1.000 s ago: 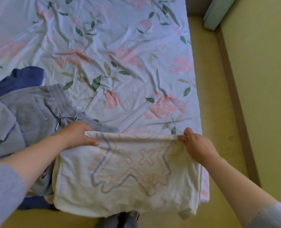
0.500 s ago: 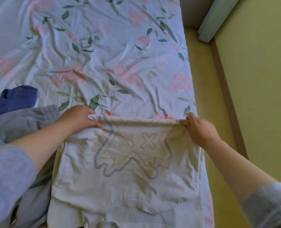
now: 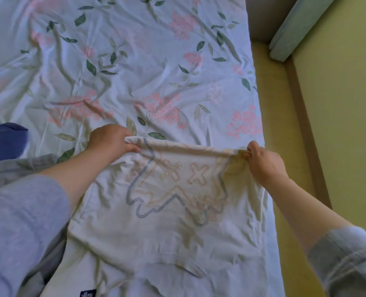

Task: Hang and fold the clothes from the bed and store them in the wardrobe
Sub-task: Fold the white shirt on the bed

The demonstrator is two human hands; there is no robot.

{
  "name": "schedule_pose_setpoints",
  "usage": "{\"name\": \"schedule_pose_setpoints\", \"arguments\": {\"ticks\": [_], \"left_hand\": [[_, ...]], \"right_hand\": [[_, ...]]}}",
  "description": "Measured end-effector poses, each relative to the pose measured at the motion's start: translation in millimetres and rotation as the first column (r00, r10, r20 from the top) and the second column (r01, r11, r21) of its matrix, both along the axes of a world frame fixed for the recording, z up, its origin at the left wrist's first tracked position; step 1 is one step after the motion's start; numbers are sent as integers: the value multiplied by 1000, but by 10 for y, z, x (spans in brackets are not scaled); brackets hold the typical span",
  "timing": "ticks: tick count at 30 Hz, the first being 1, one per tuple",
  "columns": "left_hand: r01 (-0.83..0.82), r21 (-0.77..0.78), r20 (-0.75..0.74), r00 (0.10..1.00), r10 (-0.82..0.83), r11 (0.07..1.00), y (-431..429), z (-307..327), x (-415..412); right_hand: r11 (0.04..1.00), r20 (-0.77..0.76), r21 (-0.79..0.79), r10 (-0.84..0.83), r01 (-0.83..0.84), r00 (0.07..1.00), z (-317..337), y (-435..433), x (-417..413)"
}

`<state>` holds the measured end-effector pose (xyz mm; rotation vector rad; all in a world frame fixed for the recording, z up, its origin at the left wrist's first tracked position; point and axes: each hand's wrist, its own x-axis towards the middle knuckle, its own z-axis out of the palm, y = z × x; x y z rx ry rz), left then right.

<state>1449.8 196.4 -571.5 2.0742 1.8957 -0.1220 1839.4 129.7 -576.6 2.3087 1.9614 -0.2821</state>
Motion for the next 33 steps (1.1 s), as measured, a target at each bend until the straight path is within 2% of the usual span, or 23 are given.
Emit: {"name": "schedule_pose_setpoints", "arguments": {"ticks": [3, 5, 12, 18, 21, 26, 29, 33], "left_hand": [[17, 136, -6, 1000, -16, 991, -37, -108, 79], [-9, 136, 16, 1000, 7, 991, -197, -178, 75], [-132, -21, 235, 963, 133, 991, -1236, -338, -88], [-129, -147, 243, 956, 162, 981, -2110, -521, -53], [-70, -173, 214, 971, 106, 982, -2419, -553, -56], [82, -127, 178, 982, -59, 988, -2654, -486, -141], [189, -146, 125, 977, -171, 971, -2664, -430, -186], [226, -133, 61, 974, -219, 965, -2616, -404, -203]], "right_hand": [[998, 81, -43, -51, 54, 995, -101, -26, -36], [989, 70, -130, -58, 67, 996, -158, -156, -93], [976, -183, -200, -121, 84, 976, -222, -1057, -384], [955, -242, -281, -167, 96, 956, -295, -1824, -642], [948, -261, -300, -192, 110, 946, -299, -2107, -721], [937, -216, -349, -107, 25, 970, -282, -2539, -704], [942, -206, -335, -82, 9, 975, -309, -2735, -676], [966, -153, -259, -59, 18, 986, -384, -2794, -680]]}}
